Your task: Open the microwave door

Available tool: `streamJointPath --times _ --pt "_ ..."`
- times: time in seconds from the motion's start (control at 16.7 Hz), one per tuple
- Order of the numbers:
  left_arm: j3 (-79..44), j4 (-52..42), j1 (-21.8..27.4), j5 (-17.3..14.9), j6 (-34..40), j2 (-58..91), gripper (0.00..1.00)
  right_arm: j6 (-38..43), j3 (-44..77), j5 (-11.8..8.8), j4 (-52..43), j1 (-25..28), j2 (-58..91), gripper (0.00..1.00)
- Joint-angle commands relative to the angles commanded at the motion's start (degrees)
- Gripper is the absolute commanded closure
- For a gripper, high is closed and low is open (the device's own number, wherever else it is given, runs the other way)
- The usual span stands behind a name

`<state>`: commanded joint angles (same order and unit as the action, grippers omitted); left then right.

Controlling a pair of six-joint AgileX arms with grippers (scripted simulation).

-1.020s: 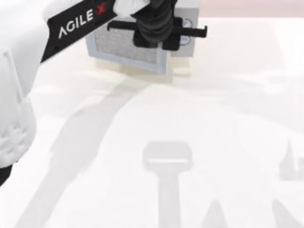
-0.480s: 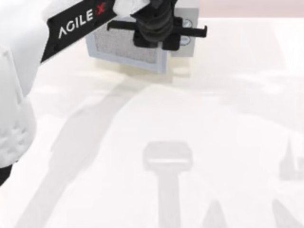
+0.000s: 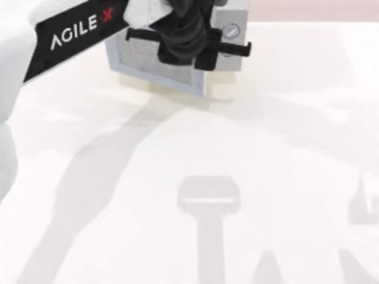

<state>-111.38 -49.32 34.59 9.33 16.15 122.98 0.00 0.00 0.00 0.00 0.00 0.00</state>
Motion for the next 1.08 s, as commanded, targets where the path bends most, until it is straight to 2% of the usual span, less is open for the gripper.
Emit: streamJointPath --times 1.08 --pt "1.3 0.7 -0.1 -0.5 -0.9 -0.8 1.0 0.0 0.0 0.0 0.0 0.0 0.0 0.0"
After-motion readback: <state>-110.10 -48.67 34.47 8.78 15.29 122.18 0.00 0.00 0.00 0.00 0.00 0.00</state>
